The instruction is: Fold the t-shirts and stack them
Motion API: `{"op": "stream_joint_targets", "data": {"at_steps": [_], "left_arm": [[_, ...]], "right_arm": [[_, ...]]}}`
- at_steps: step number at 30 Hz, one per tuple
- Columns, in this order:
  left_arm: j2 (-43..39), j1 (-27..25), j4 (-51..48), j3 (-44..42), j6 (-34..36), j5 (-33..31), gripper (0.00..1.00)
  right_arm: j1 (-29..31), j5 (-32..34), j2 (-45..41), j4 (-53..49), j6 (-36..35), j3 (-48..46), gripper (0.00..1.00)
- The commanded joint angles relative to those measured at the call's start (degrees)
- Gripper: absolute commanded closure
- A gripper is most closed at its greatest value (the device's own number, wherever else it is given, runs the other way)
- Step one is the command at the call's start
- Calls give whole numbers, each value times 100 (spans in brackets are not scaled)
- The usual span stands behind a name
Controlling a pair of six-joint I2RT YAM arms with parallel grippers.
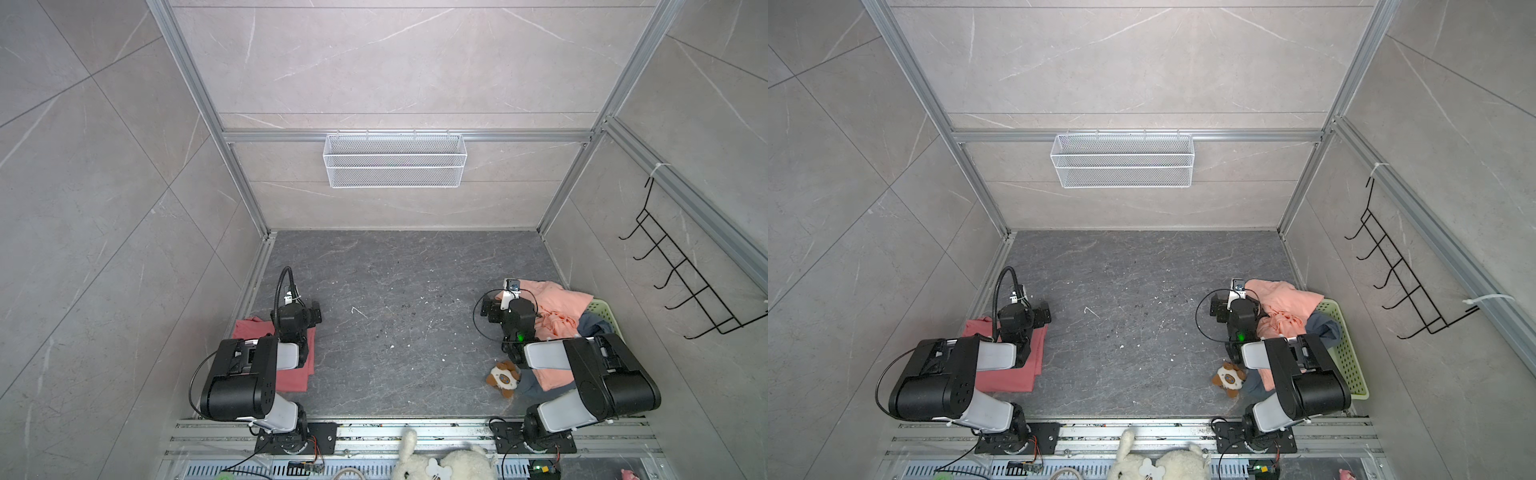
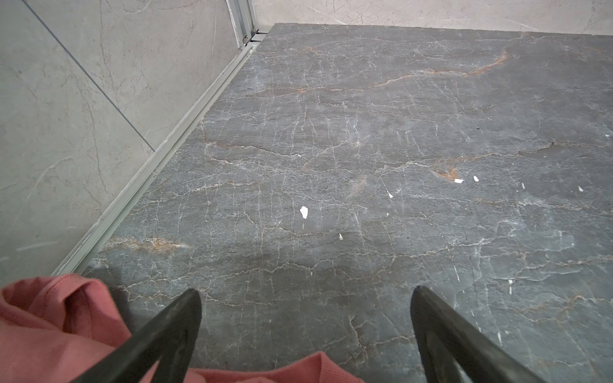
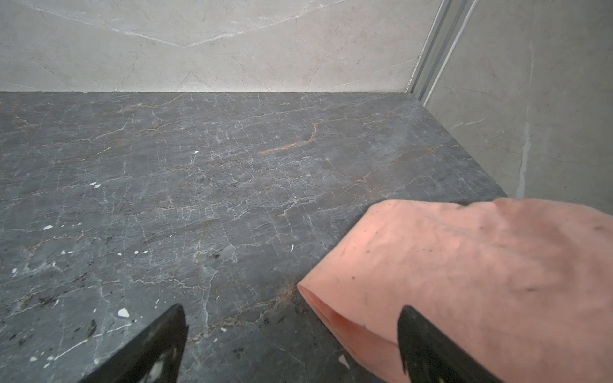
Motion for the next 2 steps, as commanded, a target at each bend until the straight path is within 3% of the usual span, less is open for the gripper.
{"op": "stream_joint_targets", "data": {"at_steps": [1, 2], "left_arm": [[-67, 4, 301, 104, -61, 21, 0], [-67, 4, 296, 101, -54, 26, 0]], "right_arm": [[-10, -47, -35, -4, -57, 97, 1], [-11, -47, -36, 6, -61, 90, 1]]}}
